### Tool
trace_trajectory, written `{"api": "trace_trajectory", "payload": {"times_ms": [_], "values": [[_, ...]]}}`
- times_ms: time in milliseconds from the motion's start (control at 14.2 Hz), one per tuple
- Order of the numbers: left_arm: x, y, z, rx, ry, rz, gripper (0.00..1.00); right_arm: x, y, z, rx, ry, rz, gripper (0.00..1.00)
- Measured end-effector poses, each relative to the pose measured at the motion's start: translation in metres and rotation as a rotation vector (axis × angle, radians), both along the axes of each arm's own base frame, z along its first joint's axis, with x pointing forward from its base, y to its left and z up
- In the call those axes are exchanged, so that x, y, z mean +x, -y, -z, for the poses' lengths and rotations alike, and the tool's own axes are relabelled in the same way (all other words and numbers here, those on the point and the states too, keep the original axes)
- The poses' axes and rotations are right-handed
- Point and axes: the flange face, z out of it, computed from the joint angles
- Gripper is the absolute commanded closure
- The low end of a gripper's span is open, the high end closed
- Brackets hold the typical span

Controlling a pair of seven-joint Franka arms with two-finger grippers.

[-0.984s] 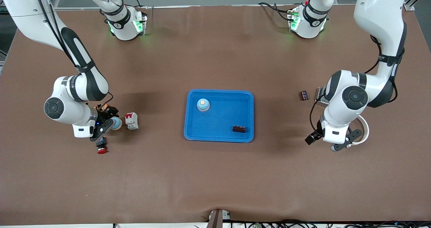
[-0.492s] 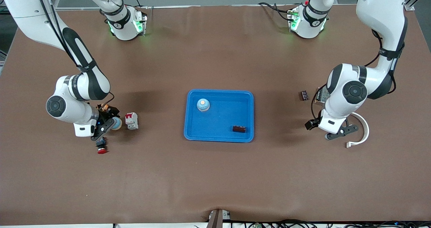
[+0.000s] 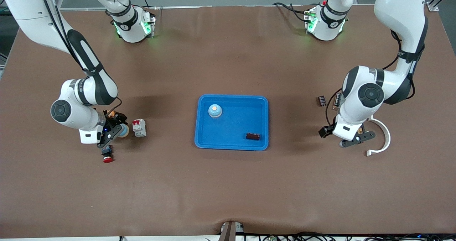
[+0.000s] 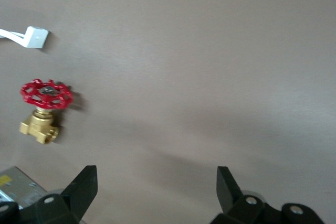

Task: Place electrolytic capacitor and blue bell in tray
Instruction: 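Grasp the second bell with the right gripper while the left gripper reaches another capacitor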

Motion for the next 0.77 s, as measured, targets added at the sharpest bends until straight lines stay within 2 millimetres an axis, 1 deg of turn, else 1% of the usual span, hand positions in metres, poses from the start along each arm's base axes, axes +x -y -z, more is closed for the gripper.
{"api": "trace_trajectory", "payload": {"times_ms": [141, 422, 773], "values": [[0.0, 0.013, -0.003, -0.01, 0.011, -0.042, 0.0, -0.001, 0.0, 0.001, 0.0, -0.001, 0.0, 0.0], [-0.007, 0.025, 0.004, 0.012, -0.013, -0.022, 0.0, -0.001, 0.0, 0.003, 0.001, 0.0, 0.0, 0.0], [-0.01, 0.017, 0.009, 0.043, -0.039, 0.014, 0.0, -0.002, -0.001, 0.013, 0.005, 0.006, 0.001, 0.0]]}}
